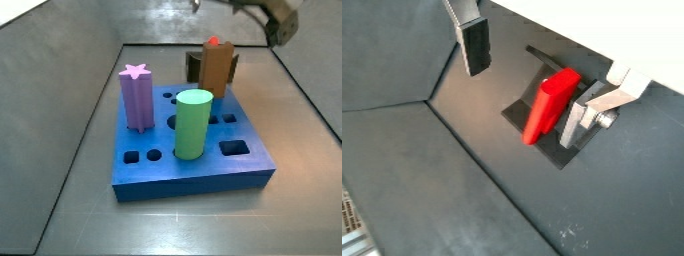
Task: Pick up the square-circle object. Move up. Place the square-circle object on the fixture. Regrasp the square-circle object. Move to above the board. Insert the square-circle object.
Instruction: Regrasp the square-circle object.
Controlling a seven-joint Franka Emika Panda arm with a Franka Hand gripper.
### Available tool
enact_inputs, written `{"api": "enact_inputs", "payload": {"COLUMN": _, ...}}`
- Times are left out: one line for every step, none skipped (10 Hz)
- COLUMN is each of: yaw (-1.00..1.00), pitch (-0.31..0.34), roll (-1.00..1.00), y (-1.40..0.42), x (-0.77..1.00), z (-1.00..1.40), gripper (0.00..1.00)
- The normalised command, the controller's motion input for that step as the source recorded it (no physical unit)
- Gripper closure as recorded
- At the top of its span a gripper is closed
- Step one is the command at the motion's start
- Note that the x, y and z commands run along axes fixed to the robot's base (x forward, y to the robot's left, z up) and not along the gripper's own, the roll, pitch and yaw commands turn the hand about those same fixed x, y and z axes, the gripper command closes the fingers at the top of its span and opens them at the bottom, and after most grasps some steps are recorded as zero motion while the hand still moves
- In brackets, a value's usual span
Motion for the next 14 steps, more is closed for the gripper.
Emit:
{"api": "enact_inputs", "payload": {"yaw": 0.03, "pitch": -0.096, "roll": 0.06, "y": 0.05, "x": 0.07, "z": -1.0, "gripper": 0.0}}
{"api": "enact_inputs", "payload": {"yaw": 0.01, "pitch": -0.089, "roll": 0.06, "y": 0.05, "x": 0.08, "z": -1.0, "gripper": 0.0}}
{"api": "enact_inputs", "payload": {"yaw": -0.01, "pitch": -0.076, "roll": 0.05, "y": 0.04, "x": 0.09, "z": -1.0, "gripper": 0.0}}
{"api": "enact_inputs", "payload": {"yaw": -0.02, "pitch": -0.063, "roll": 0.05, "y": 0.04, "x": 0.09, "z": -1.0, "gripper": 0.0}}
{"api": "enact_inputs", "payload": {"yaw": -0.03, "pitch": -0.043, "roll": 0.06, "y": 0.03, "x": 0.1, "z": -1.0, "gripper": 0.0}}
{"api": "enact_inputs", "payload": {"yaw": -0.02, "pitch": -0.012, "roll": 0.06, "y": 0.02, "x": 0.11, "z": -0.93, "gripper": 0.0}}
{"api": "enact_inputs", "payload": {"yaw": -0.02, "pitch": 0.002, "roll": 0.06, "y": 0.01, "x": 0.1, "z": -0.83, "gripper": 0.0}}
{"api": "enact_inputs", "payload": {"yaw": -0.02, "pitch": 0.005, "roll": 0.07, "y": 0.0, "x": 0.07, "z": -0.71, "gripper": 0.0}}
{"api": "enact_inputs", "payload": {"yaw": -0.03, "pitch": 0.003, "roll": 0.08, "y": 0.0, "x": 0.06, "z": -0.7, "gripper": 0.0}}
{"api": "enact_inputs", "payload": {"yaw": -0.02, "pitch": 0.005, "roll": 0.08, "y": 0.0, "x": 0.06, "z": -0.69, "gripper": 0.0}}
{"api": "enact_inputs", "payload": {"yaw": -0.02, "pitch": 0.006, "roll": 0.08, "y": 0.0, "x": 0.06, "z": -0.69, "gripper": 0.0}}
{"api": "enact_inputs", "payload": {"yaw": -0.02, "pitch": 0.007, "roll": 0.08, "y": 0.0, "x": 0.06, "z": -0.69, "gripper": 0.0}}
{"api": "enact_inputs", "payload": {"yaw": -0.02, "pitch": 0.007, "roll": 0.08, "y": 0.0, "x": 0.06, "z": -0.69, "gripper": 0.0}}
{"api": "enact_inputs", "payload": {"yaw": -0.02, "pitch": 0.008, "roll": 0.08, "y": 0.0, "x": 0.06, "z": -0.69, "gripper": 0.0}}
